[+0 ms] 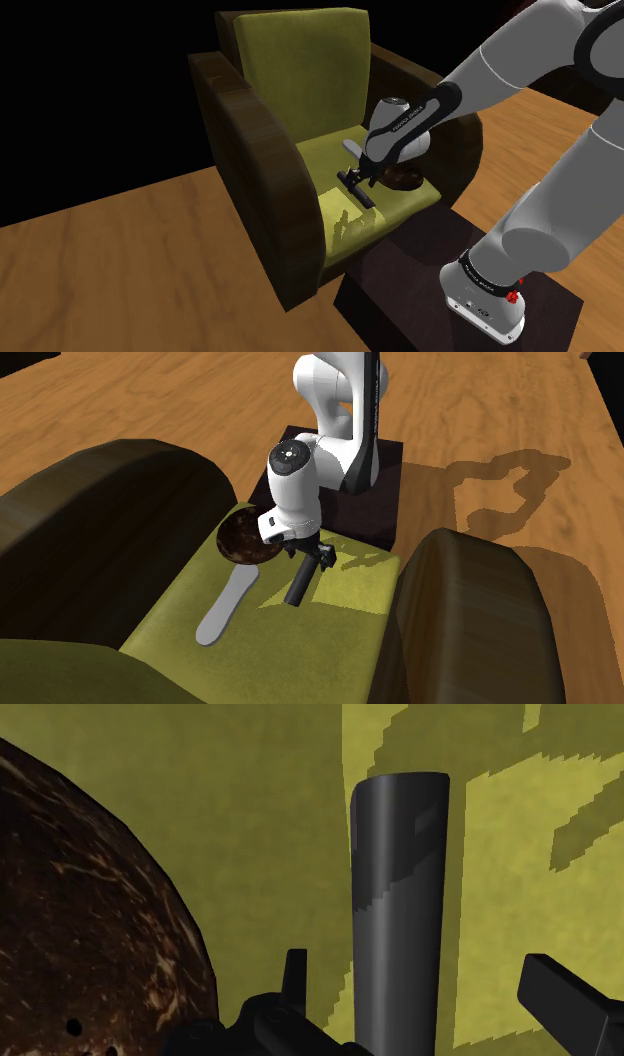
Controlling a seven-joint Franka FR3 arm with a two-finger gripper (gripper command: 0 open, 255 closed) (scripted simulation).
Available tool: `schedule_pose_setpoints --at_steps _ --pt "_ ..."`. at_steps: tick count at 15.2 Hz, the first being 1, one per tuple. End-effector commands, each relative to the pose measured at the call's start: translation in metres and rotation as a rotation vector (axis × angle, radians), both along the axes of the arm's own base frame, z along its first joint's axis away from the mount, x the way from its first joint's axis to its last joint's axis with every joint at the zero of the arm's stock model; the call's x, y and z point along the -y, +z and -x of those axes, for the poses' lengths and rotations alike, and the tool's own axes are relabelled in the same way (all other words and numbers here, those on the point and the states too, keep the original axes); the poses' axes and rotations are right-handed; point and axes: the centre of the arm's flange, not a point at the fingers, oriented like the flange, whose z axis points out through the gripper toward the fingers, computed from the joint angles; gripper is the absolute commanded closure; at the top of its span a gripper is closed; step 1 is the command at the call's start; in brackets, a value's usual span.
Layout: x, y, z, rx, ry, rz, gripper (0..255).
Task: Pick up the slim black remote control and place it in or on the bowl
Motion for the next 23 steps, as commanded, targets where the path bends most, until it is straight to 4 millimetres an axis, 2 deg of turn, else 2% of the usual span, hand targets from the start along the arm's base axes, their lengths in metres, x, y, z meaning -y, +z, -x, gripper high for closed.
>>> schedule_pose_setpoints --at_steps 1,9,10,19,23 --pt "-0.001 -0.014 0.000 0.001 0.000 0.000 0" --pt "-0.001 -0.014 0.000 0.001 0.000 0.000 0" --pt "-0.001 -0.014 0.000 0.001 0.000 0.000 255" --pt "-0.001 -0.014 0.000 0.001 0.000 0.000 255" --pt "-0.001 0.007 0.000 0.001 0.000 0.000 255"
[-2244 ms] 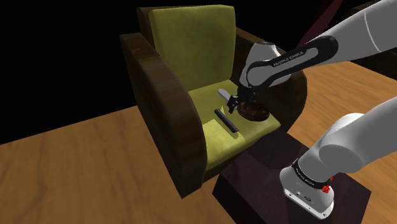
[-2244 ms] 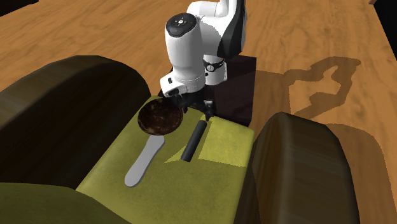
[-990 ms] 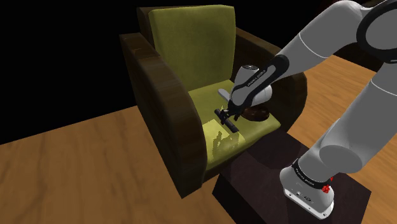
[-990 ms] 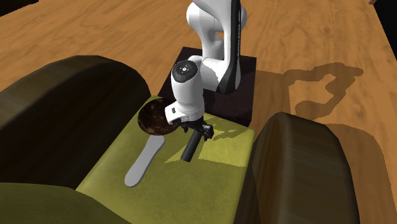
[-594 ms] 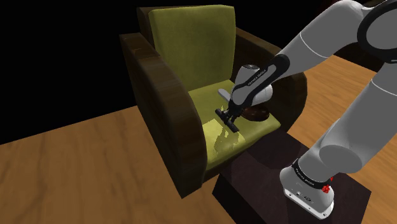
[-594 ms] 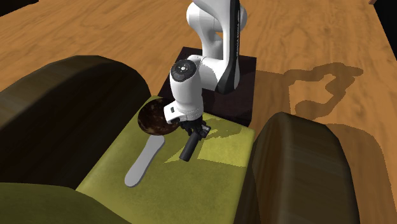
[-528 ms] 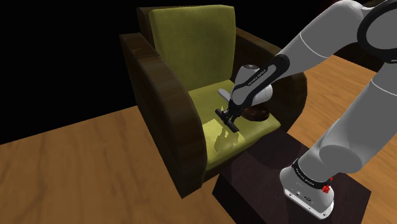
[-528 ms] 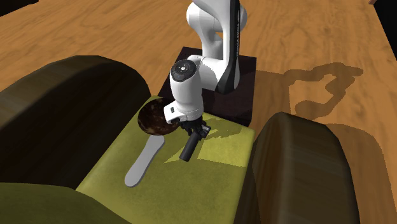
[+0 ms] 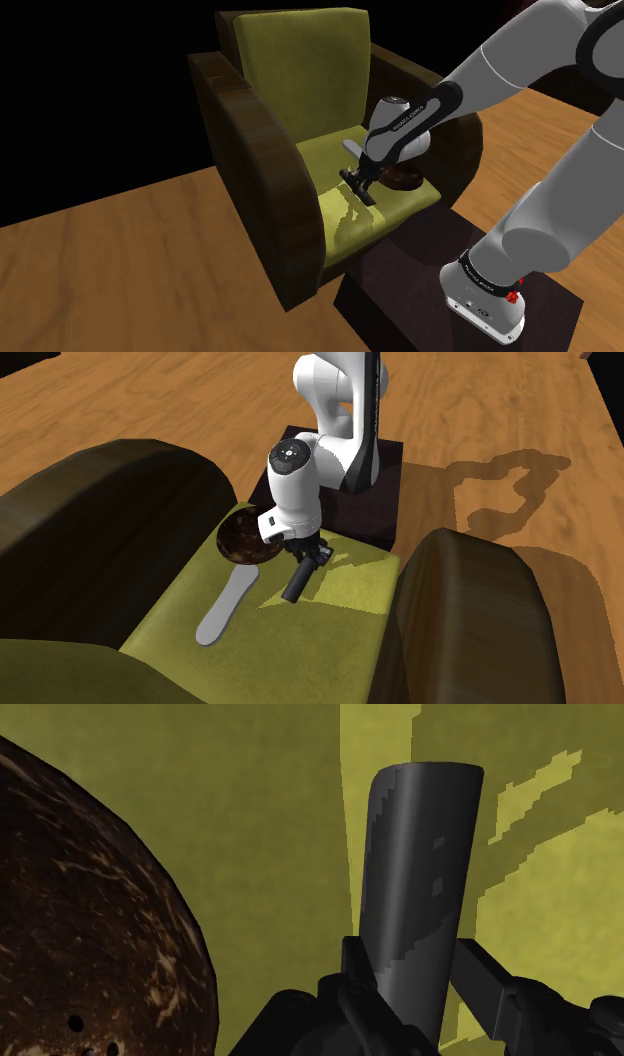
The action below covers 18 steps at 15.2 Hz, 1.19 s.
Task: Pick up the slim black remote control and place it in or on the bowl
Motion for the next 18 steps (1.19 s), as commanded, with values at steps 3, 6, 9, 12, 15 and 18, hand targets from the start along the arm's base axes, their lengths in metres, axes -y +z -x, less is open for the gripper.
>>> schedule_pose_setpoints --at_steps 3,6,9,12,15,18 --pt "0.000 0.021 0.001 -0.001 0.001 0.000 255" --pt "0.000 0.037 0.001 -0.001 0.001 0.000 255" --pt "0.000 0.052 0.001 -0.001 0.001 0.000 255" --pt "0.000 0.068 0.001 -0.001 0.001 0.000 255" --pt "0.000 0.084 0.001 -0.001 0.001 0.000 255" --pt "0.000 0.100 0.001 -0.001 0.001 0.000 255"
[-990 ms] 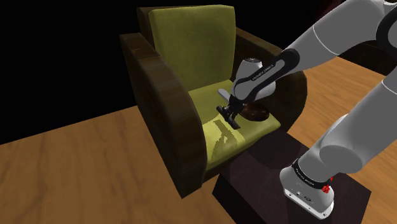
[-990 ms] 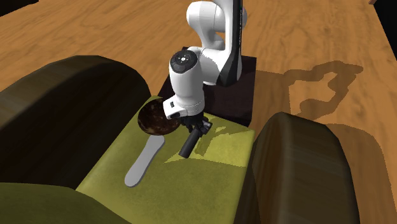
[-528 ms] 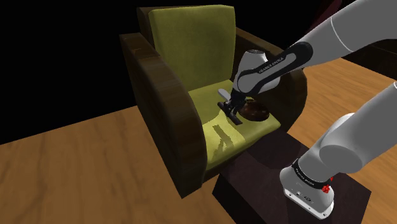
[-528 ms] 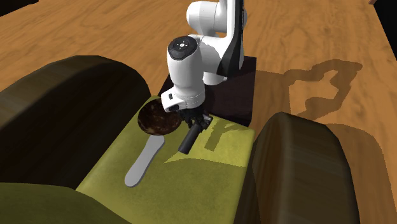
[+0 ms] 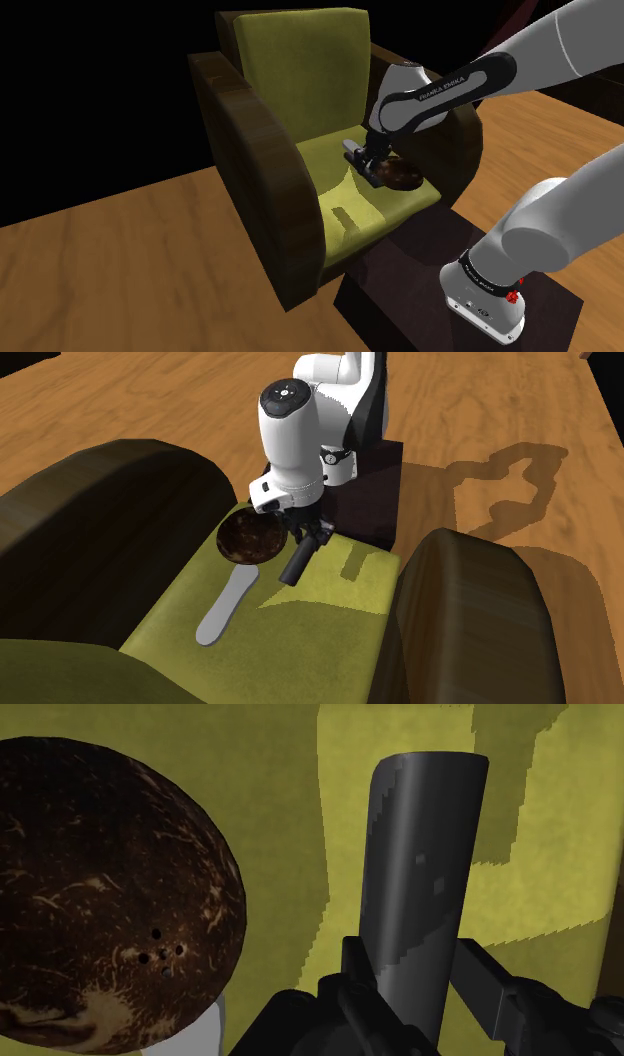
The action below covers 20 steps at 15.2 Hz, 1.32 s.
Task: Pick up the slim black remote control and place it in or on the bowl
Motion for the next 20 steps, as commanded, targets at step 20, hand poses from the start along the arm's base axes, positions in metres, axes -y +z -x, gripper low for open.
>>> schedule_pose_setpoints --at_steps 20 --pt "0.165 -0.024 0.055 0.000 0.000 0.000 255"
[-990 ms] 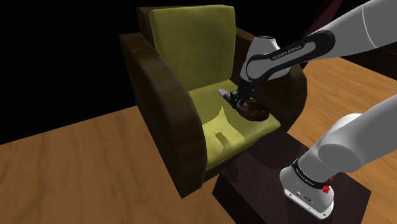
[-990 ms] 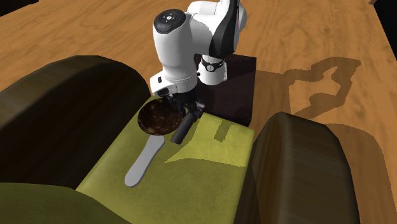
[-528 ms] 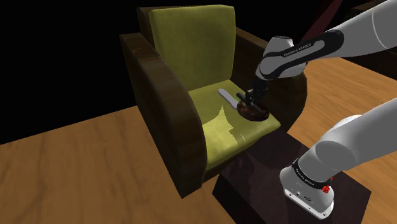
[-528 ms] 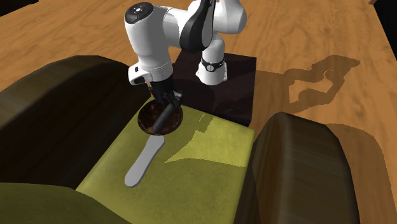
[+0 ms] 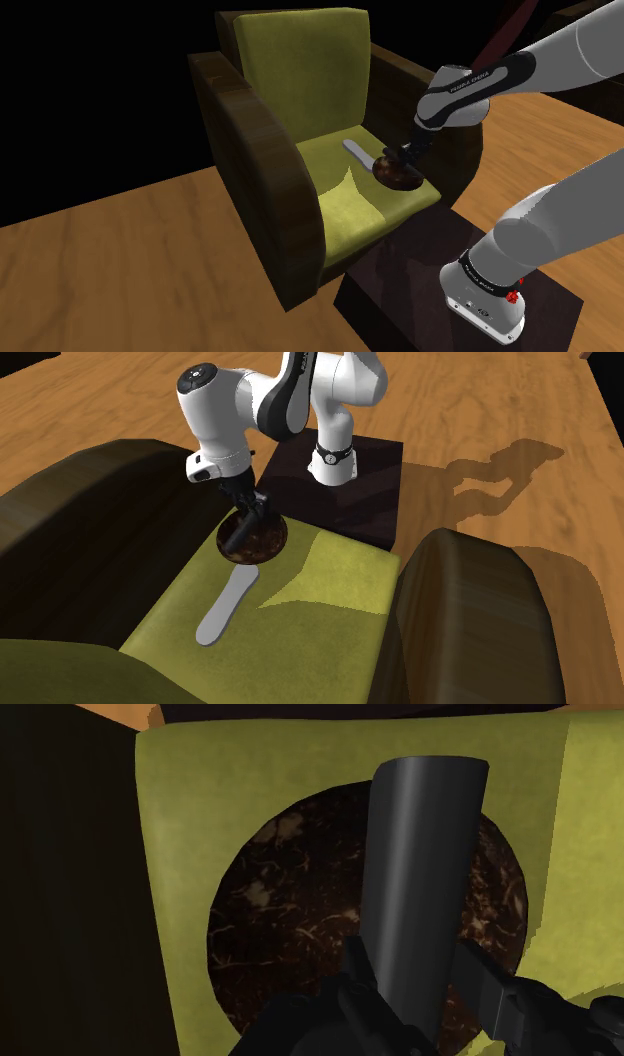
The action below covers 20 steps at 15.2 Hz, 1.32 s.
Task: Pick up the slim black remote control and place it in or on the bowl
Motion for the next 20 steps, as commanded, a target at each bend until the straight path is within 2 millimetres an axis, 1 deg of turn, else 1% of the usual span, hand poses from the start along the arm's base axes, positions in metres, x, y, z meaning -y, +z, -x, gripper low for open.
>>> schedule_pose_setpoints --at_steps 1,6,14,15,20 --pt "0.001 -0.011 0.000 0.001 0.000 0.000 255" --pt "0.001 -0.039 0.000 0.001 0.000 0.000 255" --pt "0.001 -0.039 0.000 0.001 0.000 0.000 255" --pt "0.001 -0.040 0.000 0.001 0.000 0.000 0" --pt "0.001 -0.039 0.000 0.001 0.000 0.000 0"
